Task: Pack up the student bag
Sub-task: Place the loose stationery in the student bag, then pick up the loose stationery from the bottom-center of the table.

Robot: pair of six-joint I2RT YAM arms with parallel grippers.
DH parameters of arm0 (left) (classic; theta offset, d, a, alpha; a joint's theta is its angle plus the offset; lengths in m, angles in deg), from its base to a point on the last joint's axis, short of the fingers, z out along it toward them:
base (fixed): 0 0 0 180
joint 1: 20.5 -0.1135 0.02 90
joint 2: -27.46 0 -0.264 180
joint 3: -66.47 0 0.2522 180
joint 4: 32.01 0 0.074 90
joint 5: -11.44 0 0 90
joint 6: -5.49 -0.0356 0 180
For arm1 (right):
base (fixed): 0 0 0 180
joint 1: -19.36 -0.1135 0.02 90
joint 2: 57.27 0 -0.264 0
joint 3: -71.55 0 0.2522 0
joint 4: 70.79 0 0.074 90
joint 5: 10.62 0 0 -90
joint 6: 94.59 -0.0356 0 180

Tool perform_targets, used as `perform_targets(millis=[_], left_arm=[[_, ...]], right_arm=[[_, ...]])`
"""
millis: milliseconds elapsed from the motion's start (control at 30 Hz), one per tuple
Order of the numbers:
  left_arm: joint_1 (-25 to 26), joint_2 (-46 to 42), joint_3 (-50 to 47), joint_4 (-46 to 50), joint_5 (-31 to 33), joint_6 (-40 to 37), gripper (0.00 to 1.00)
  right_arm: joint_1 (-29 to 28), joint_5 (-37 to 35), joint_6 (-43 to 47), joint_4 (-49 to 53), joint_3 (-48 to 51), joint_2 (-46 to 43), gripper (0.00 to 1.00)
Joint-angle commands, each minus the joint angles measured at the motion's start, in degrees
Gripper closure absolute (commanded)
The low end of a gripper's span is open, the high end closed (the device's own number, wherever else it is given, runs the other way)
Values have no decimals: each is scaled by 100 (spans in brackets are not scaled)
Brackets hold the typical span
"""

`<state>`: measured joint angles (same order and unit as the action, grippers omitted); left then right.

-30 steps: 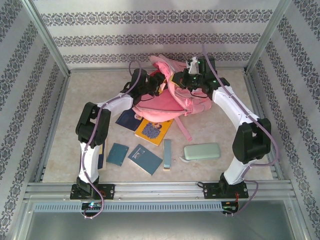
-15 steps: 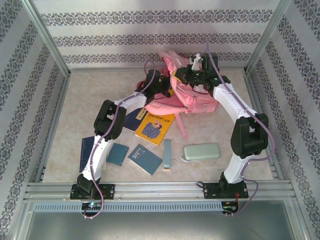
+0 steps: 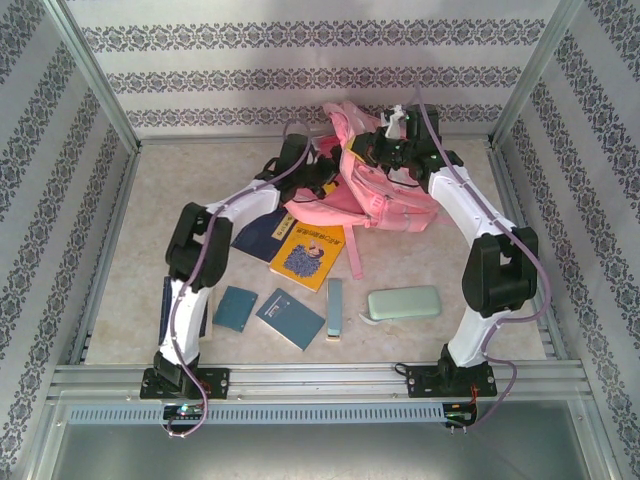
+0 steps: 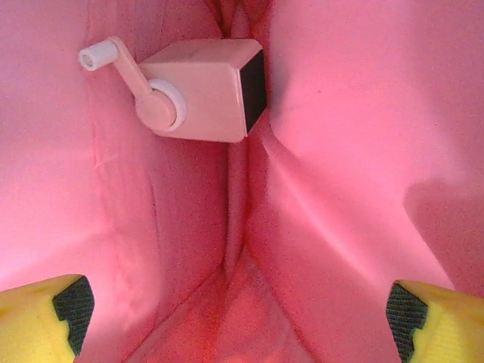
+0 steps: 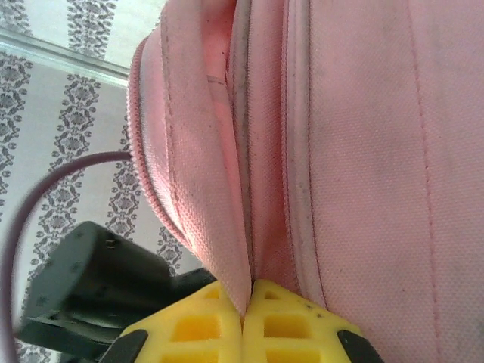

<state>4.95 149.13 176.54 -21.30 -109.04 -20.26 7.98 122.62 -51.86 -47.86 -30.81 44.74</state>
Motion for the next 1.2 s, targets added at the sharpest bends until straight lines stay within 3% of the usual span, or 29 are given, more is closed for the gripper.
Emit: perform_targets(millis=[0,200,400,567,767,867,1000,1167], left_arm=[[-194,-1039,-143,926,-169,-1261,0],[-319,-2261,-598,2457,525,-2254,0],[-313,-3306,-1555,3293,675,-2398,0],[-268,-4097,-1914,4836,1656,-2445,0],[-55,-4410,-2336,6608,3063,-2583,0],[-64,-4963,-2756,6823,3484,-2419,0],[58,-5271,-3157,6725,3198,-2292,0],[1335,-4881,-3313,6367,3052,-1344,0]], right_arm=[[107,-20,479,-25,28,-364,100],[111,-367,977,364,289,-528,100],[5,-945,1241,653,647,-762,100],[-239,-1586,1430,958,778,-893,100],[-669,-2622,1779,1648,611,-964,100],[-804,-2849,1783,1731,683,-1066,100],[-890,-2901,1740,1631,898,-1166,100],[-928,-2993,1629,1674,941,-1140,100]])
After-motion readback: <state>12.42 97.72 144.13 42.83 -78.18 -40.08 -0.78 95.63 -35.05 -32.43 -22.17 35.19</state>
